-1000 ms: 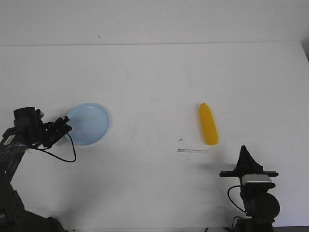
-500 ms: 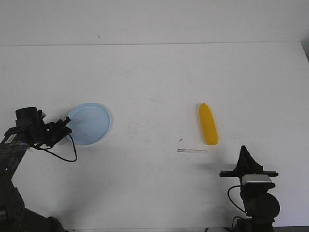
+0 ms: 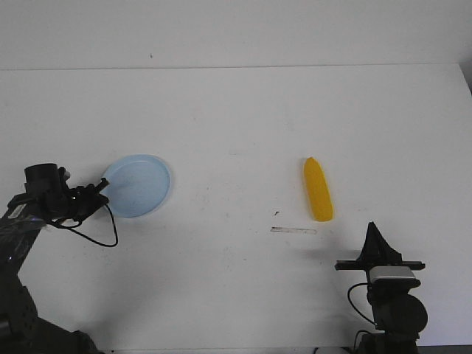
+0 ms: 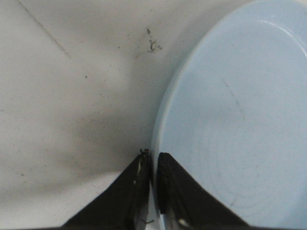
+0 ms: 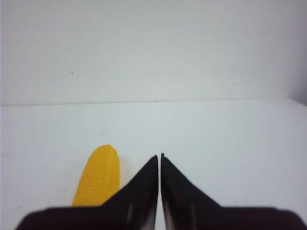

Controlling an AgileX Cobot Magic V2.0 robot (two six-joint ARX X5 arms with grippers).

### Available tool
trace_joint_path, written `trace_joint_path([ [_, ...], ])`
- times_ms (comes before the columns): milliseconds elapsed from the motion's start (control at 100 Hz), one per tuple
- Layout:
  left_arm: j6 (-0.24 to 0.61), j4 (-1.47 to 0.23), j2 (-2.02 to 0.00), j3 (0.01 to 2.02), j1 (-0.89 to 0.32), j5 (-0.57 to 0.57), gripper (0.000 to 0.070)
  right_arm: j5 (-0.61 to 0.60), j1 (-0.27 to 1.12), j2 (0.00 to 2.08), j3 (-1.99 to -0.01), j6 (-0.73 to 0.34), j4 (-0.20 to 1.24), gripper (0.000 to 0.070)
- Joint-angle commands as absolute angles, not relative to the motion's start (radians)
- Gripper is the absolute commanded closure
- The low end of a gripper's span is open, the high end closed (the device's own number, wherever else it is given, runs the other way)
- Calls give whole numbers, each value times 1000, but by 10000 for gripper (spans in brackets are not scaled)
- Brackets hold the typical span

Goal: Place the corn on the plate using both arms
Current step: 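Drag the blue plate with the left gripper toward the yellow corn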

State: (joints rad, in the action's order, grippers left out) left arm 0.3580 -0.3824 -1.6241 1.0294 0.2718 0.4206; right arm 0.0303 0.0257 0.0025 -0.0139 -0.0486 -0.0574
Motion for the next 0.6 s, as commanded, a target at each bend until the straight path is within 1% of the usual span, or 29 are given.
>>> trace_joint_path([
  [0,352,-389,-1645,1046,273,429,700,33,27,1,-13,-51,-69,690],
  [190,361,-393,-1581,1048,236,447,699,33,27,1,-13,-51,-69,690],
  [280,361,-391,-1539,1048,197,447,700,33,27,1,-13,-51,-69,690],
  [480,364,-363,-1502,1048,38,446,699,33,27,1,-13,-51,-69,690],
  [590,406,-324,-1508,1048,-78,443,699,33,27,1,-13,-51,-69,690],
])
